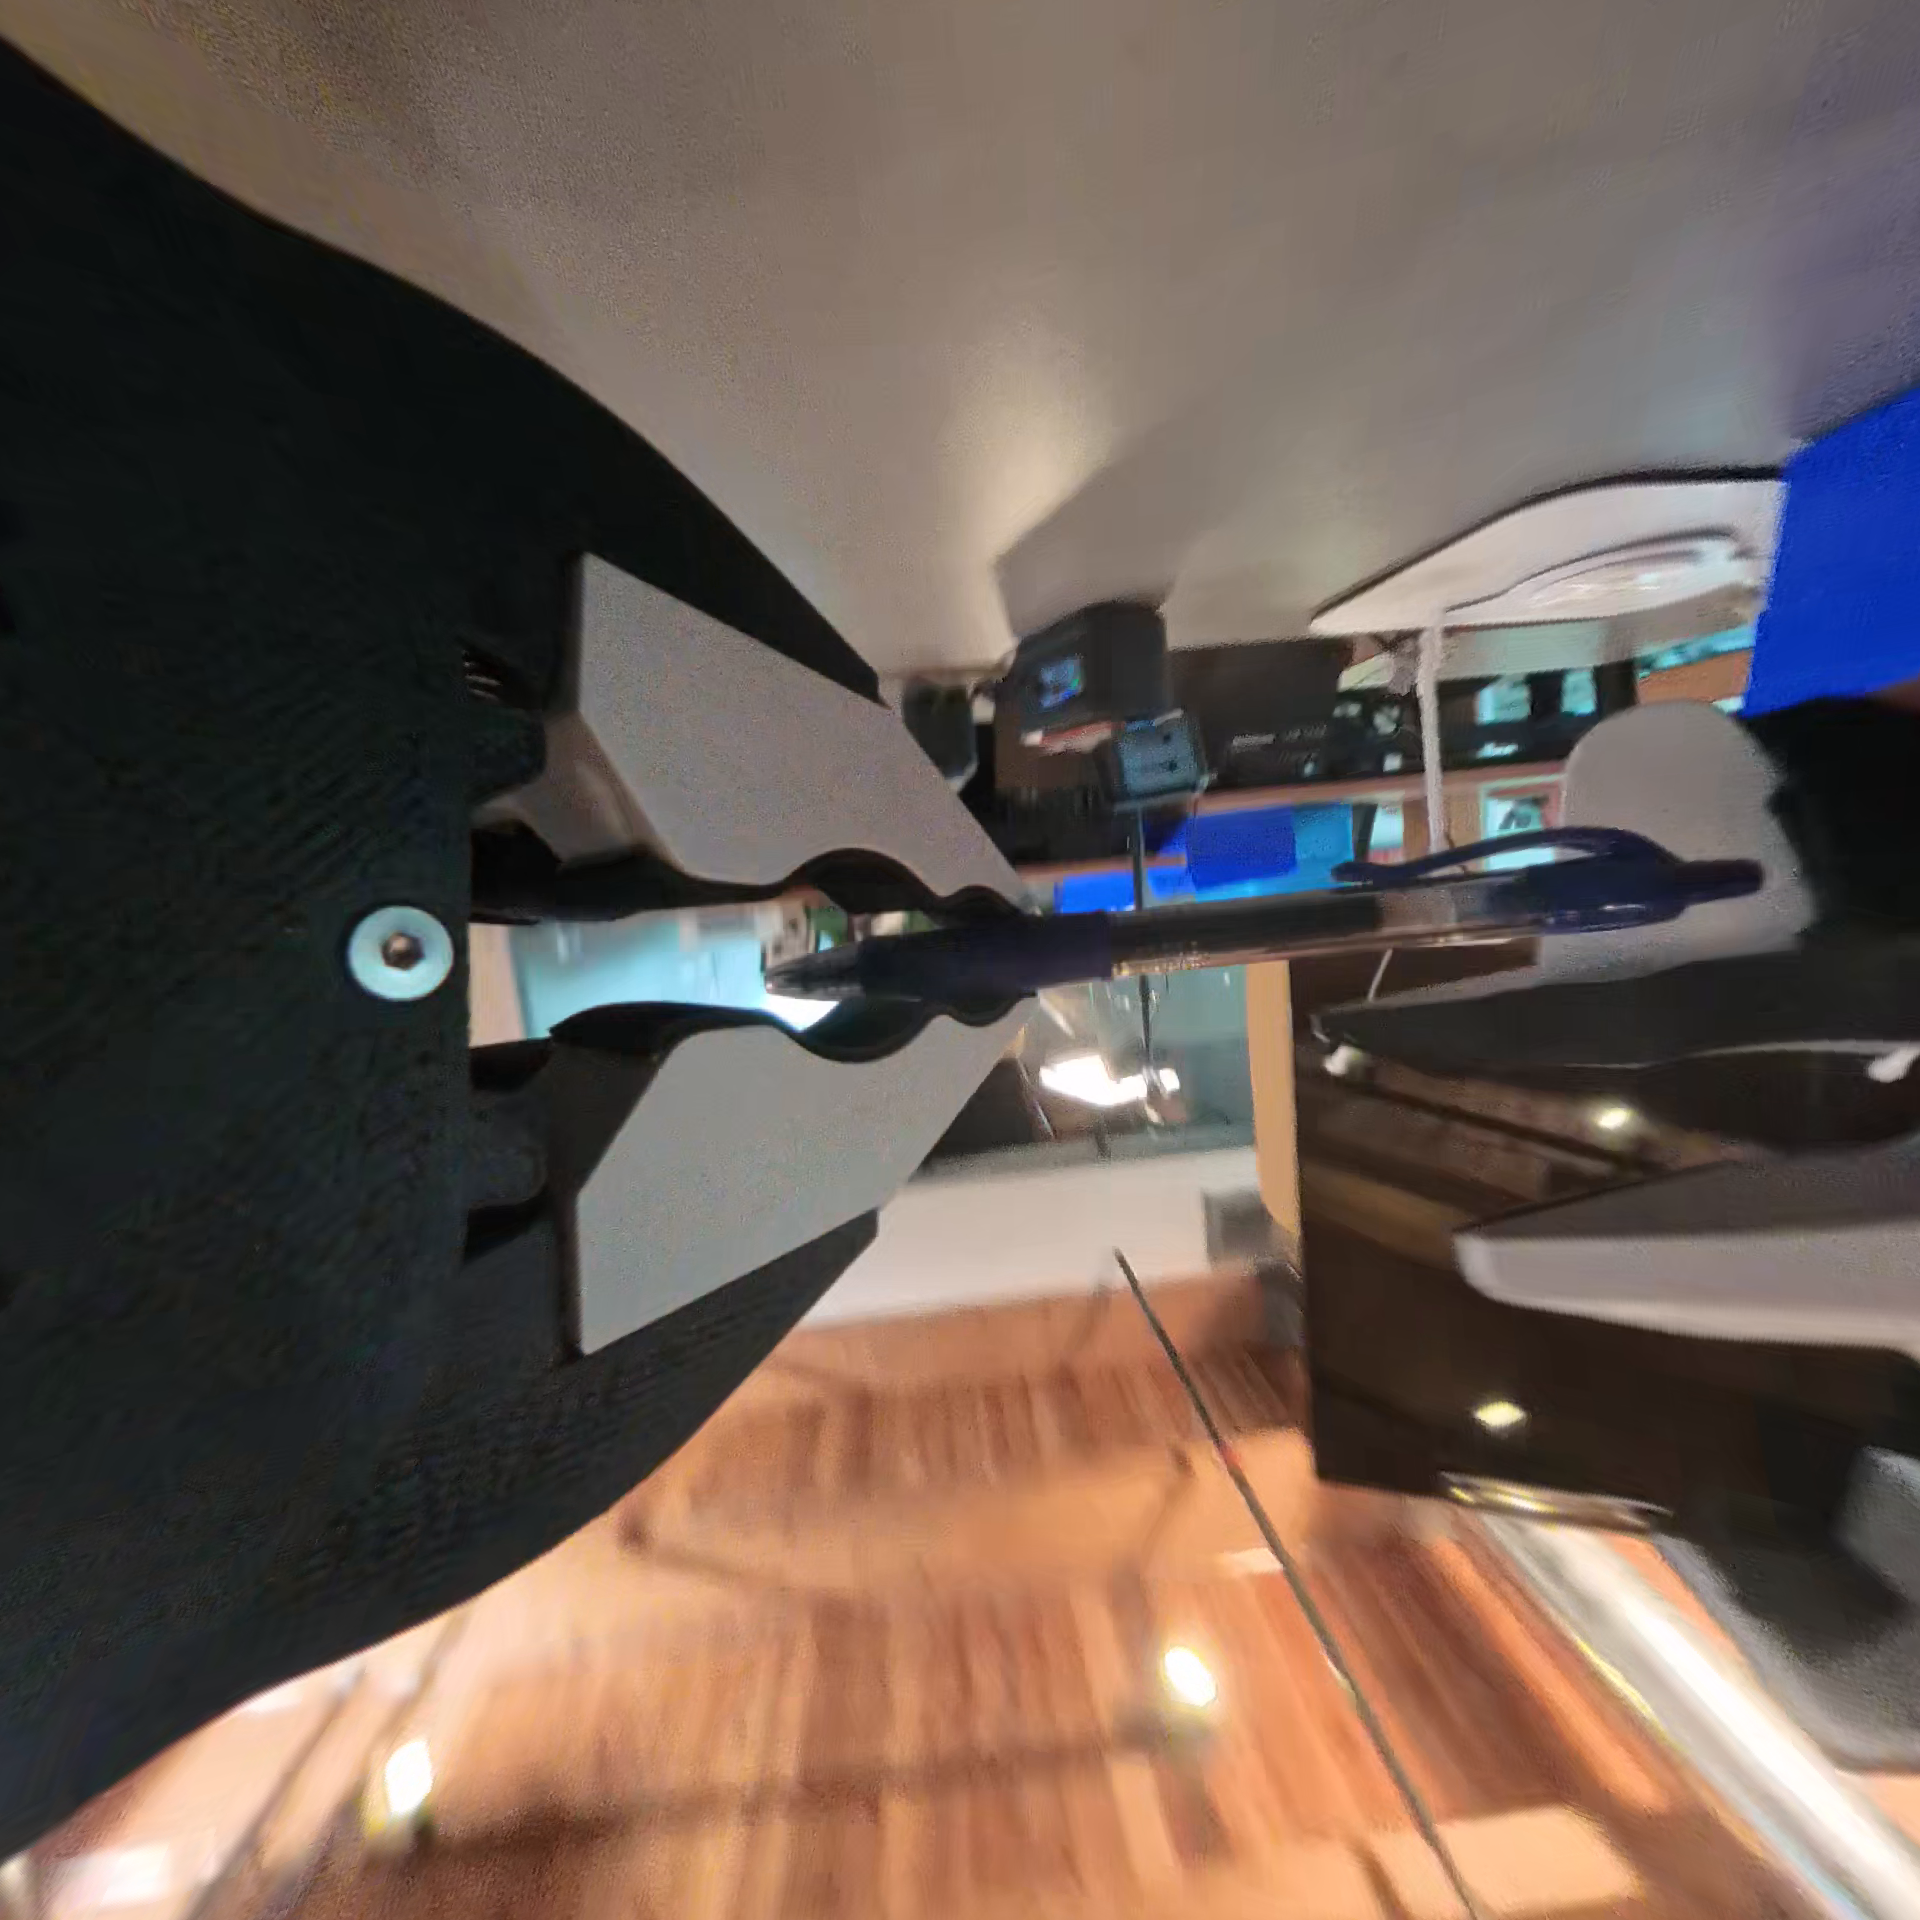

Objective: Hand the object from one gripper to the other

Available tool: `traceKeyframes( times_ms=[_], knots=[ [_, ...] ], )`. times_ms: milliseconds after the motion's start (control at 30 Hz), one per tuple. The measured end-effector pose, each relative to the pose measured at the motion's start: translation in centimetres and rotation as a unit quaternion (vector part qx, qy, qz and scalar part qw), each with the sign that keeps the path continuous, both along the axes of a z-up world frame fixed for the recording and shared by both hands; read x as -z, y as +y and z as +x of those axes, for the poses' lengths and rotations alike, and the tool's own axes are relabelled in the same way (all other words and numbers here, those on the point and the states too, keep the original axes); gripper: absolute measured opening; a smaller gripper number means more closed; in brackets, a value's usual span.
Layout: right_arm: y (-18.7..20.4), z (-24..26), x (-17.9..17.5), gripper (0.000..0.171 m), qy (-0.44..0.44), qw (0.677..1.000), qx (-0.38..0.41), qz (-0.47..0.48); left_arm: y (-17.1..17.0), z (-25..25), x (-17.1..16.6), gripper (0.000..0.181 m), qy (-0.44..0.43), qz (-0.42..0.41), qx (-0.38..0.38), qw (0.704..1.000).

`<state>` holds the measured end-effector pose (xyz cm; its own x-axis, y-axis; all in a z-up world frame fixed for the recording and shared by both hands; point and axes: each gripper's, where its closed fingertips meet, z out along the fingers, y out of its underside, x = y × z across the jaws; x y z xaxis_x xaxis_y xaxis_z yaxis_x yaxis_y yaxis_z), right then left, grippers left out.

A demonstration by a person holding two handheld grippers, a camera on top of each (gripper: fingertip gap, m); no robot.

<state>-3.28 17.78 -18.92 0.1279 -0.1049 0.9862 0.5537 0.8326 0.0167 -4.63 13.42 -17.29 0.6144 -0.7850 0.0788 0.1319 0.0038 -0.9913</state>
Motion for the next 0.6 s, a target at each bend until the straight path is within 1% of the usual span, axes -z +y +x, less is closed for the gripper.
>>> traceKeyframes(
  times_ms=[67, 133, 200, 233, 300, 333, 400, 433, 467, 500, 533, 600],
  knots=[
    [-0.4, 0.1, -0.3, 0.007, -0.014, 0.998, 0.005, 0.058, 0.1, 0.7, 1.9, 0.073, 0.024, -0.062, 0.034, 0.997],
    [-0.6, 0.3, -0.9, 0.007, -0.014, 0.996, 0.012, 0.088, 0.0, 1.4, 3.5, 0.057, 0.059, -0.088, 0.050, 0.993],
    [-0.8, 0.4, -1.2, 0.007, -0.015, 0.995, 0.015, 0.102, -0.2, 2.1, 4.3, 0.029, 0.084, -0.084, 0.058, 0.991],
    [-0.9, 0.4, -1.2, 0.007, -0.018, 0.994, 0.015, 0.109, -0.4, 2.4, 4.2, 0.027, 0.081, -0.078, 0.062, 0.992],
    [-1.3, 0.3, -1.3, 0.007, -0.020, 0.992, 0.013, 0.122, -0.7, 2.7, 3.9, 0.031, 0.060, -0.084, 0.082, 0.991],
    [-1.4, 0.3, -1.3, 0.007, -0.019, 0.992, 0.011, 0.126, -0.9, 2.7, 3.5, 0.034, 0.037, -0.095, 0.096, 0.990],
    [-1.7, 0.2, -1.3, 0.007, -0.019, 0.991, 0.008, 0.129, -1.3, 2.5, 2.6, 0.034, -0.024, -0.120, 0.130, 0.984],
    [-1.8, 0.1, -1.3, 0.007, -0.019, 0.991, 0.006, 0.130, -1.4, 2.4, 2.2, 0.032, -0.053, -0.136, 0.145, 0.979],
    [-2.0, 0.0, -1.3, 0.007, -0.020, 0.991, 0.003, 0.131, -1.4, 2.2, 2.0, 0.025, -0.076, -0.149, 0.159, 0.973],
    [-2.1, -0.1, -1.2, 0.007, -0.020, 0.991, 0.001, 0.132, -1.4, 2.1, 1.8, 0.015, -0.093, -0.156, 0.166, 0.969],
    [-2.3, -0.2, -1.2, 0.007, -0.021, 0.991, -0.001, 0.134, -1.2, 1.9, 1.8, 0.009, -0.103, -0.161, 0.163, 0.968],
    [-2.3, -0.3, -1.1, 0.007, -0.023, 0.991, -0.002, 0.135, -1.0, 1.8, 2.0, 0.006, -0.109, -0.168, 0.163, 0.966]
  ],
)
